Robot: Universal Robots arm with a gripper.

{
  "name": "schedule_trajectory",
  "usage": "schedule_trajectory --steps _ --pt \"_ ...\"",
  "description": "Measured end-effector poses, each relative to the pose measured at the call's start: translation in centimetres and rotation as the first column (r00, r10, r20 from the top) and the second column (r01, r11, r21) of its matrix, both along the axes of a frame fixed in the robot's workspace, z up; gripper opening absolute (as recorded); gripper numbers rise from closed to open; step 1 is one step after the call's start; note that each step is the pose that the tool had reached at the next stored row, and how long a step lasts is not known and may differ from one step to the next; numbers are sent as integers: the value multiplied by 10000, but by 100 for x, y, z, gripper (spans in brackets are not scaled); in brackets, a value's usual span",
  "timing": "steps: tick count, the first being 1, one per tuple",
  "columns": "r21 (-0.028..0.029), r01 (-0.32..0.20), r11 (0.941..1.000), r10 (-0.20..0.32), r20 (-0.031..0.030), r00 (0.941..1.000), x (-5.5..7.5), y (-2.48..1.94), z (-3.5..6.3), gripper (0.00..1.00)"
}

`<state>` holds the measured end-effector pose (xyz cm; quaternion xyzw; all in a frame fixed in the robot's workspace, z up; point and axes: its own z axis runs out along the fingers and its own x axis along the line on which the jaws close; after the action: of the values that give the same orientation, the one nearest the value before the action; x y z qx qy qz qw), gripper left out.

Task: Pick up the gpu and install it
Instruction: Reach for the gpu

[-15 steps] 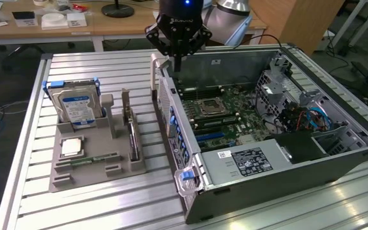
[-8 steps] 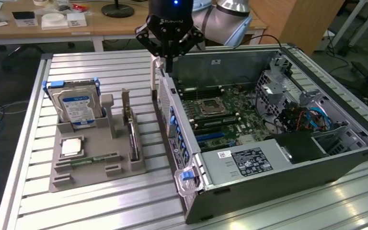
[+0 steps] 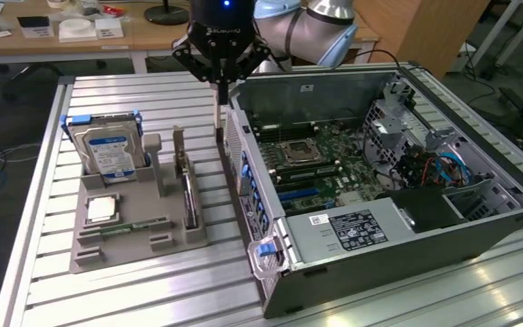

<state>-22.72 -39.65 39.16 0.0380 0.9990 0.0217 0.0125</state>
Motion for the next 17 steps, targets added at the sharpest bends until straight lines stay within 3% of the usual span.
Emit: schedule_trajectory --steps 17 --pt "0 2 10000 -2 0 10000 -509 0 -7 11"
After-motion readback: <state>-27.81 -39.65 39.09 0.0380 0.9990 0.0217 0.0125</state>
